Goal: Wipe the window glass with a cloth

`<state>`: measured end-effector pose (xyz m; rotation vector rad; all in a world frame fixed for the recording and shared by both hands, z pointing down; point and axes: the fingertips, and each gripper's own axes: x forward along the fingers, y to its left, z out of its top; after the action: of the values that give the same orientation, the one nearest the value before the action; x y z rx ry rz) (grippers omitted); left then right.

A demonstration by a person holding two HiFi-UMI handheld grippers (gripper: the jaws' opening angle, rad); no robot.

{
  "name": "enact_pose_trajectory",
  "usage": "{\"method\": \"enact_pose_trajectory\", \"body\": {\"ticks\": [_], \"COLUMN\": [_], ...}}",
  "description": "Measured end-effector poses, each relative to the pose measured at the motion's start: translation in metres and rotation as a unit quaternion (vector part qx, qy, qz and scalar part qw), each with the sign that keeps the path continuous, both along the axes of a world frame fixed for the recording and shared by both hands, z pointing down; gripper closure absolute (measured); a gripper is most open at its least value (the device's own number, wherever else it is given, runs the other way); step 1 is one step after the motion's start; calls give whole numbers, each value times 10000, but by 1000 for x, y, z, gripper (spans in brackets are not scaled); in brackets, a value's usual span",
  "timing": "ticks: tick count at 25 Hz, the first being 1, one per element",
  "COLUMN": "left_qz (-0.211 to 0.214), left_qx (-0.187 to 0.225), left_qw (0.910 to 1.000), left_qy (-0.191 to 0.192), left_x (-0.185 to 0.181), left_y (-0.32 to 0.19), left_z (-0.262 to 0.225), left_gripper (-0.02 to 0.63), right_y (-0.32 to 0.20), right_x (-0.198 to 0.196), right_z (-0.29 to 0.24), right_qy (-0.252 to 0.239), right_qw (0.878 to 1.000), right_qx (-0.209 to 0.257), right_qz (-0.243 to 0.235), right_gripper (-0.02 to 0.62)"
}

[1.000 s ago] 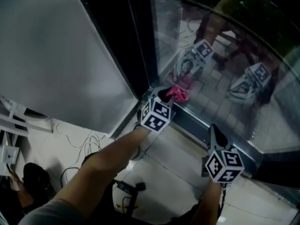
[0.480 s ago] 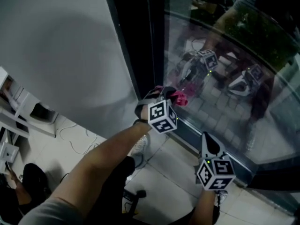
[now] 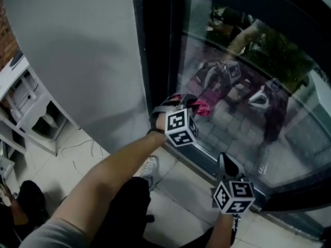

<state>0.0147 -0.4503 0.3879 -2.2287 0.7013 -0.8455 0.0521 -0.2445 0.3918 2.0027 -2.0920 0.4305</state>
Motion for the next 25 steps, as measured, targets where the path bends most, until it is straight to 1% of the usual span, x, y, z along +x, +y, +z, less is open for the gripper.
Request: {"method": "enact_pose_trajectory", "body": {"ticks": [7,10,14,18,20,21,22,25], "left_qz": [151,132,76,-33,-141,-211,-291,-557], "left_qx": [400,523,510,353,210,148,77,-322], "left_qw": [9983,9972,9954,9911,9863,9821,9763,9525], "left_qy": [399,526,811,1284,1631,1864,2145,2976], "left_x": [9,13,17,18,15,12,9,3], "left_y": [17,18,24,25,24,24,23,18], "left_z": [-82,-112,-143,-175,-186,-192,-199,-210], "left_gripper": [563,563,563,563,563,563,563,563], "right_y": [21,32,48,62,70,75,80,94], "right_x": [0,3,9,13,14,15,17,26], "right_z": [-40,-57,-70,-78,-82,-84,-86,-91], "right_qy": [251,352,486,549,577,597,630,769], "right_qw": [9994,9988,9980,9974,9971,9970,9968,9957], "right_qx": [233,306,349,375,394,399,395,349], "right_qz": [69,141,203,269,294,295,297,374], "right_gripper": [595,595,595,595,595,595,595,595]}}
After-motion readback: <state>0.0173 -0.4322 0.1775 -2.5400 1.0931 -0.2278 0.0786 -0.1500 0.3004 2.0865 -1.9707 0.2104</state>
